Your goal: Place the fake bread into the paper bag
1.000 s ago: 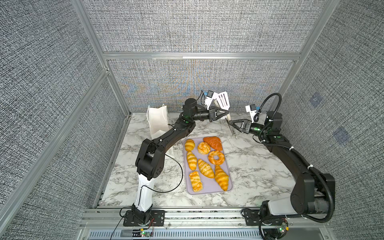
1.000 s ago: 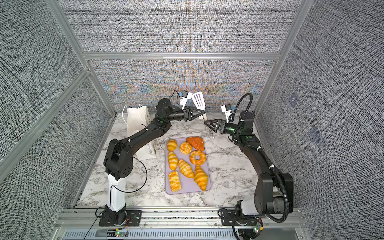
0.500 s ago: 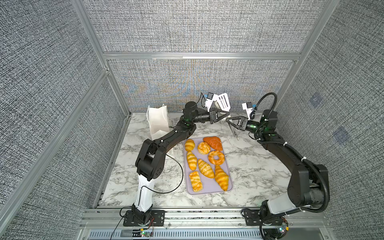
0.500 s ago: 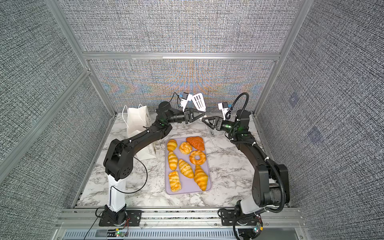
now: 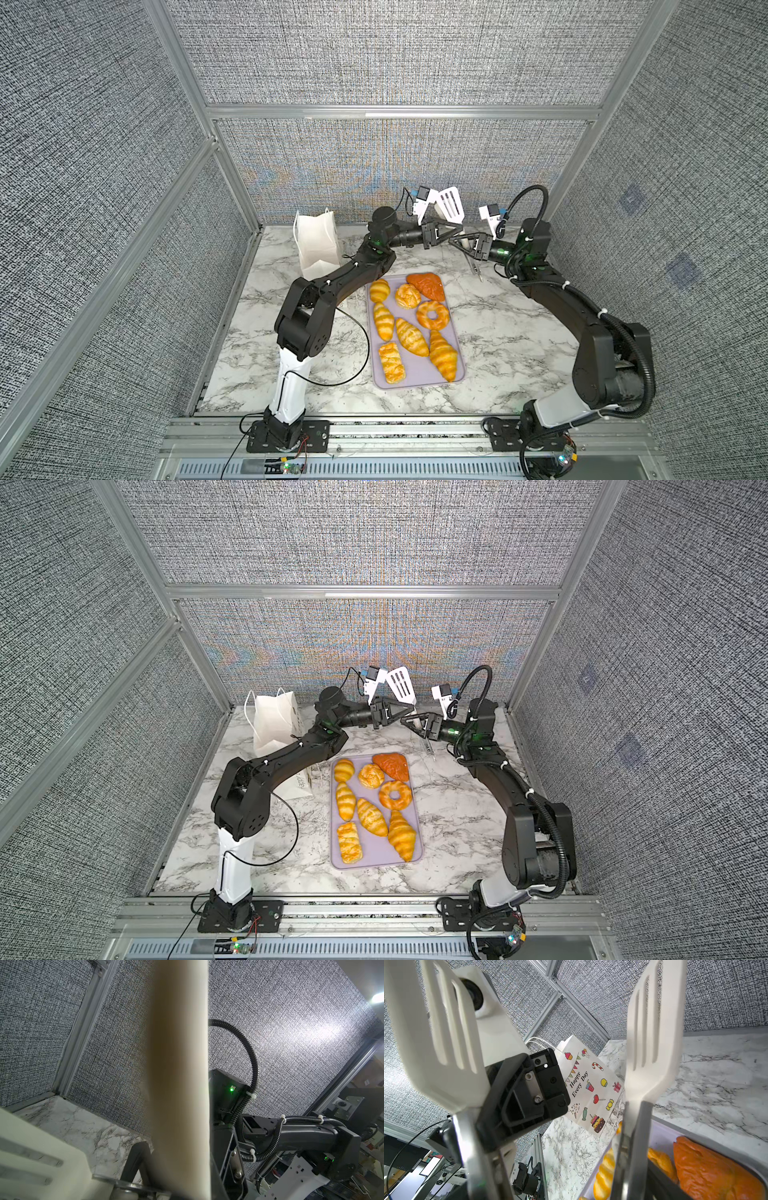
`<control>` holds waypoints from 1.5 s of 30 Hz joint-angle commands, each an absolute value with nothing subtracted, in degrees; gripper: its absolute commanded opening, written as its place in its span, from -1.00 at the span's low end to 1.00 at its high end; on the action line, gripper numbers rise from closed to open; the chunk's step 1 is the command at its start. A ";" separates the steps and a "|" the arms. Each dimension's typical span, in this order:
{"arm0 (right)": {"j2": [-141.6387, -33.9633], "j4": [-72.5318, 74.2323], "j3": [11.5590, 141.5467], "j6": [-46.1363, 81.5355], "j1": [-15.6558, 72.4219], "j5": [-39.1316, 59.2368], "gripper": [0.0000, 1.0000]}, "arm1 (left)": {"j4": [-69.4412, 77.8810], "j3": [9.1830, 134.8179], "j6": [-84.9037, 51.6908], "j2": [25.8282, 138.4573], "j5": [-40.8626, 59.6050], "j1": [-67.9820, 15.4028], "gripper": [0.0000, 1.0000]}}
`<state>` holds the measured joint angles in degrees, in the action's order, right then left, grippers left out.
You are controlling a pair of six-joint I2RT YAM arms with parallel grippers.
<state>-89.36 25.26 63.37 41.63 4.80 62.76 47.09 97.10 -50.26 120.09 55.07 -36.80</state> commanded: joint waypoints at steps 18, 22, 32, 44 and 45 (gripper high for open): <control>-89.30 23.45 65.63 40.11 5.19 61.98 0.35 | 58.11 97.55 -56.65 122.20 57.19 -37.35 -0.92; -88.36 20.25 65.74 37.98 4.89 61.70 0.26 | 60.63 97.19 -58.93 122.65 56.92 -37.00 -0.78; -85.86 6.15 67.15 28.38 2.97 58.99 0.18 | 63.29 91.55 -60.69 120.18 54.65 -35.36 -0.14; -85.27 -28.07 74.08 3.97 2.37 36.11 0.19 | 52.45 84.59 -52.49 114.70 51.10 -33.75 0.11; -85.19 -29.37 74.01 3.02 2.29 33.61 0.19 | 50.23 84.55 -51.29 114.37 50.74 -33.75 0.12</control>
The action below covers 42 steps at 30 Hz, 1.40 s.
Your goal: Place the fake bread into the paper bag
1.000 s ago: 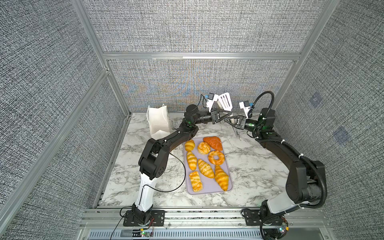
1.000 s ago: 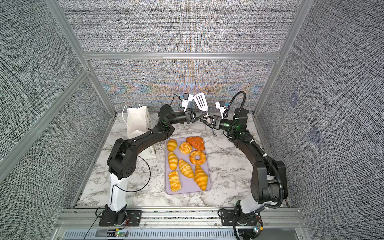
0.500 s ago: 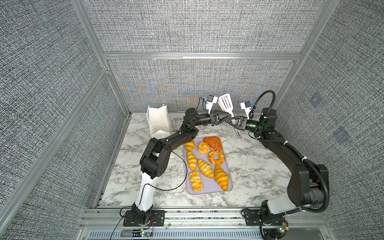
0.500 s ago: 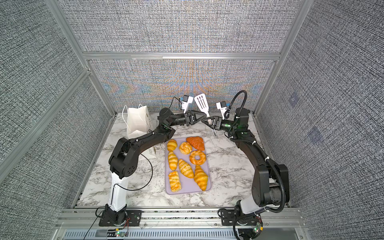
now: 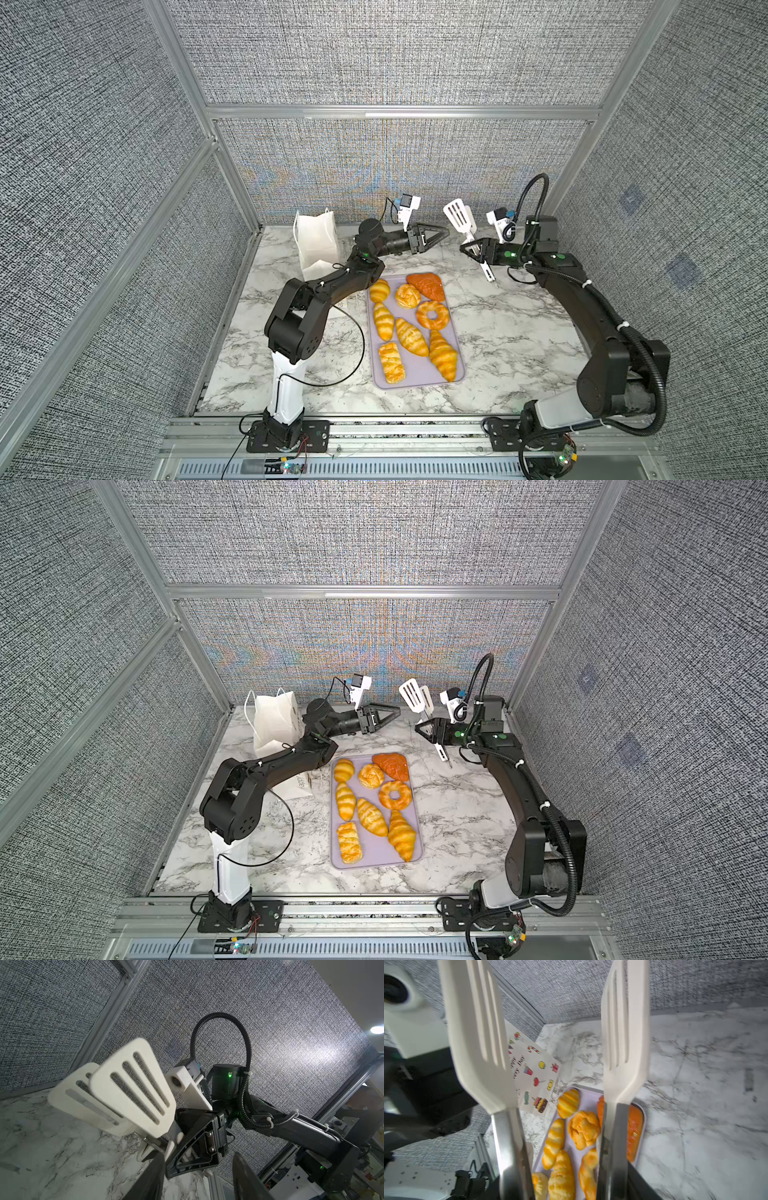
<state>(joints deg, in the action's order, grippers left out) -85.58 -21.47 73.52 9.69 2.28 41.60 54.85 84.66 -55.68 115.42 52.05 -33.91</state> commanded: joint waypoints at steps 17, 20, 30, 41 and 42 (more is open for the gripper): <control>-80.84 -43.91 72.36 -1.37 12.13 1.54 0.28 | 9.03 89.28 -32.08 107.81 31.32 -37.50 0.32; -79.44 -46.44 72.23 -0.81 14.27 -0.73 0.29 | 5.90 87.34 -31.87 104.78 27.21 -38.77 0.35; -76.40 -56.35 75.04 0.50 20.39 -1.82 0.30 | -6.16 83.48 -30.06 94.99 10.60 -44.96 0.60; -74.50 -67.85 77.61 8.55 33.34 -4.09 0.31 | -12.20 70.68 -33.66 79.86 -8.24 -52.78 0.79; -74.21 -68.91 77.38 10.14 34.77 -4.55 0.31 | -12.73 69.78 -34.13 78.60 -9.65 -53.45 0.79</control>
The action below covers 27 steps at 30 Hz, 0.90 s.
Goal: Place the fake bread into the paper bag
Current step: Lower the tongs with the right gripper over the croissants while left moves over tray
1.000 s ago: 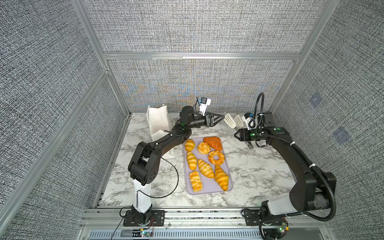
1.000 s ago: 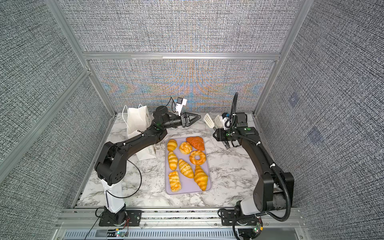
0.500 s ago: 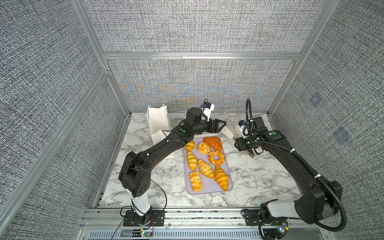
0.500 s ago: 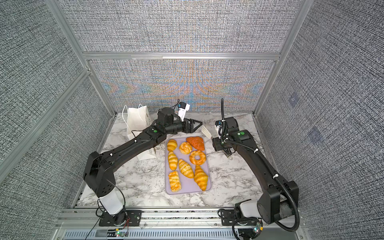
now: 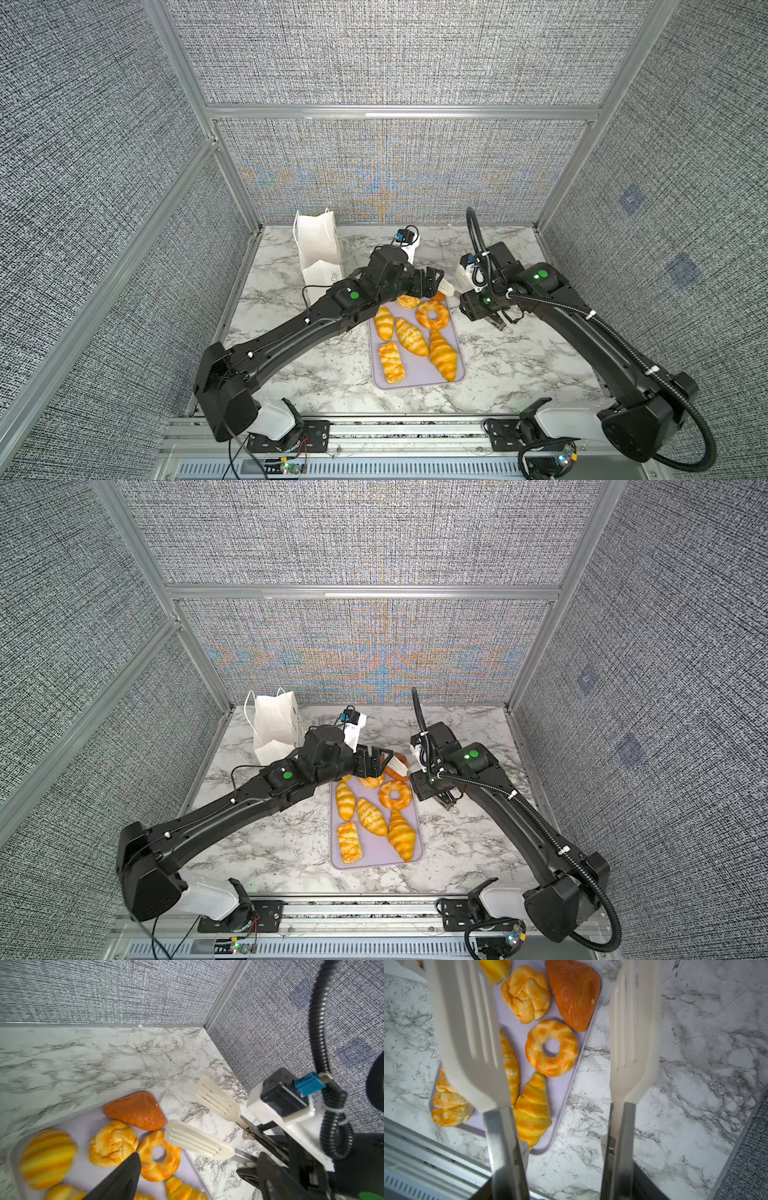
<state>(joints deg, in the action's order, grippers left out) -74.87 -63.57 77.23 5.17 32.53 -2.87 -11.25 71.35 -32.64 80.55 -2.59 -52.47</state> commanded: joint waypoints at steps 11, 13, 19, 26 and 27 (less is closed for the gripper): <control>-73.95 -76.26 76.73 18.45 43.59 -8.97 0.30 | -21.27 59.52 -42.35 67.06 -19.80 -58.64 0.79; -74.67 -76.85 77.03 19.28 45.23 -9.40 0.31 | -21.25 57.54 -44.15 65.46 -20.55 -59.68 0.79; -77.23 -78.89 78.79 21.53 51.07 -9.08 0.32 | -26.92 55.68 -52.25 64.10 -23.51 -63.51 0.79; -78.93 -78.60 78.93 26.55 57.95 -4.61 0.32 | -30.90 48.70 -62.25 59.53 -23.77 -64.34 0.79; -79.43 -78.80 78.93 27.07 58.64 -4.16 0.32 | -30.90 47.01 -63.74 58.04 -24.11 -64.34 0.79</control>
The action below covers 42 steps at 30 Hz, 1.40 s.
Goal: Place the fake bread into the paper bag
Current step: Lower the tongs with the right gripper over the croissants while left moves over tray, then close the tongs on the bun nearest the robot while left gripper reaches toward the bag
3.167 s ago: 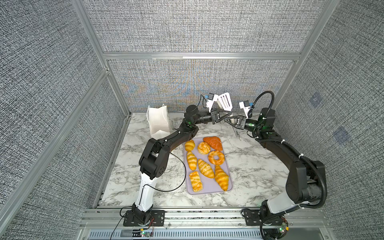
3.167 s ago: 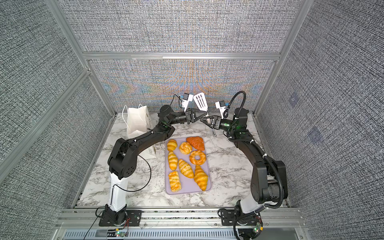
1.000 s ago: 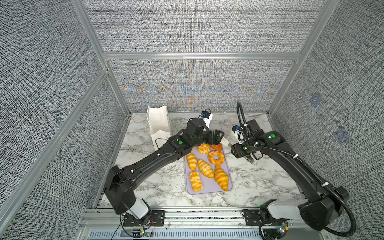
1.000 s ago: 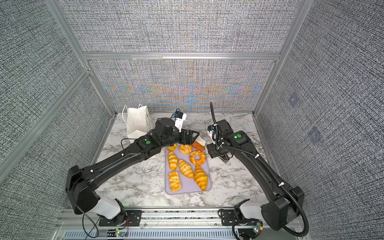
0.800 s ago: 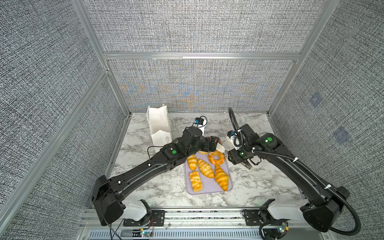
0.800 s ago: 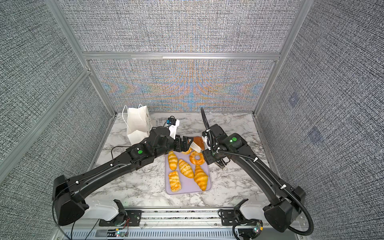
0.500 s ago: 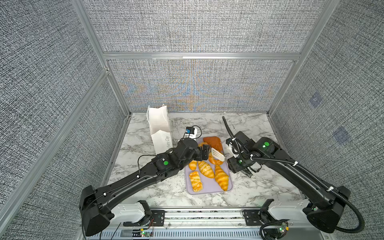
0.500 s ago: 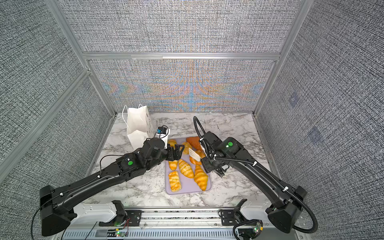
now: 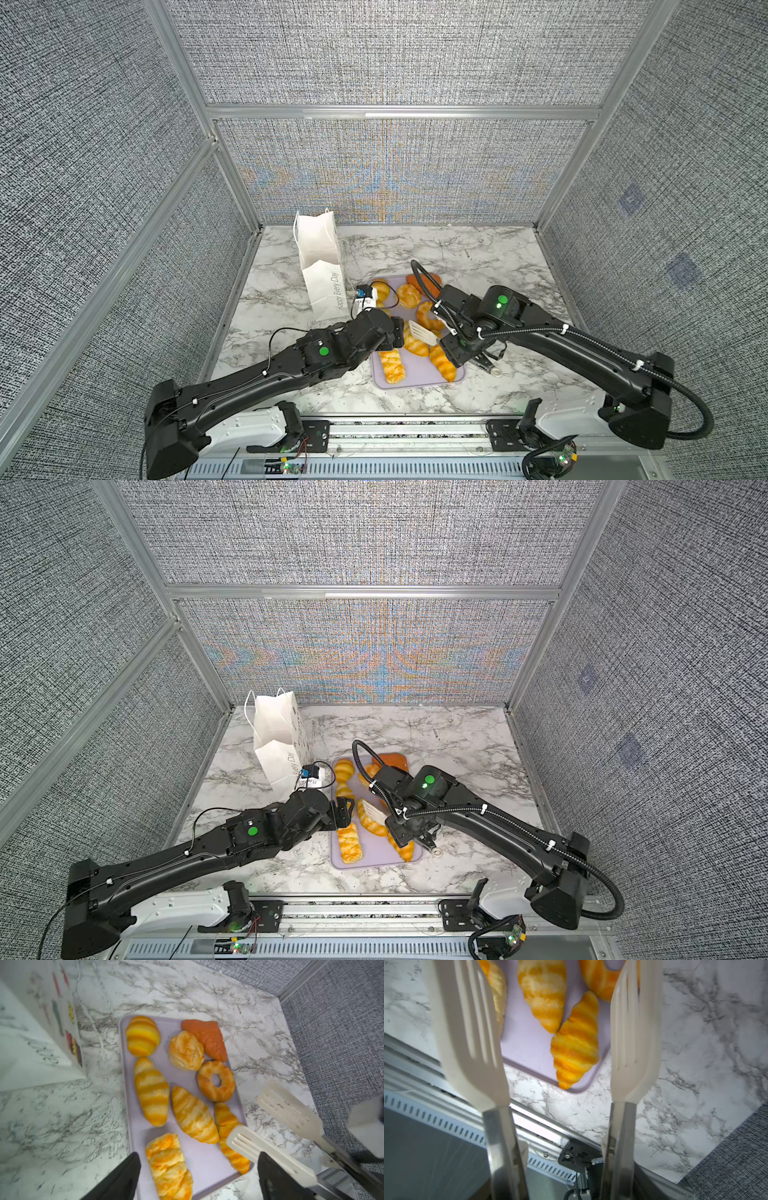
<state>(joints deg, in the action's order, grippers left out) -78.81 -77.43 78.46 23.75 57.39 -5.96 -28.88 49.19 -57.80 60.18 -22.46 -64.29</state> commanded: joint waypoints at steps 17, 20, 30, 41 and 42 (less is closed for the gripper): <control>-91.17 -78.42 82.72 29.91 66.70 4.62 0.32 | -37.60 33.48 -74.47 46.28 -23.30 -64.38 0.79; -93.05 -78.70 83.13 29.41 66.96 5.00 0.32 | -37.66 31.99 -75.22 45.10 -22.95 -64.42 0.79; -98.43 -78.17 86.33 27.59 67.25 6.92 0.21 | -39.19 29.88 -77.03 42.89 -22.13 -64.37 0.78; -102.44 -79.31 87.70 25.51 67.28 6.34 0.10 | -37.31 29.49 -77.24 45.34 -20.44 -64.86 0.77; -102.73 -79.26 87.91 25.41 67.32 6.46 0.10 | -36.90 29.29 -77.46 45.44 -20.27 -64.96 0.77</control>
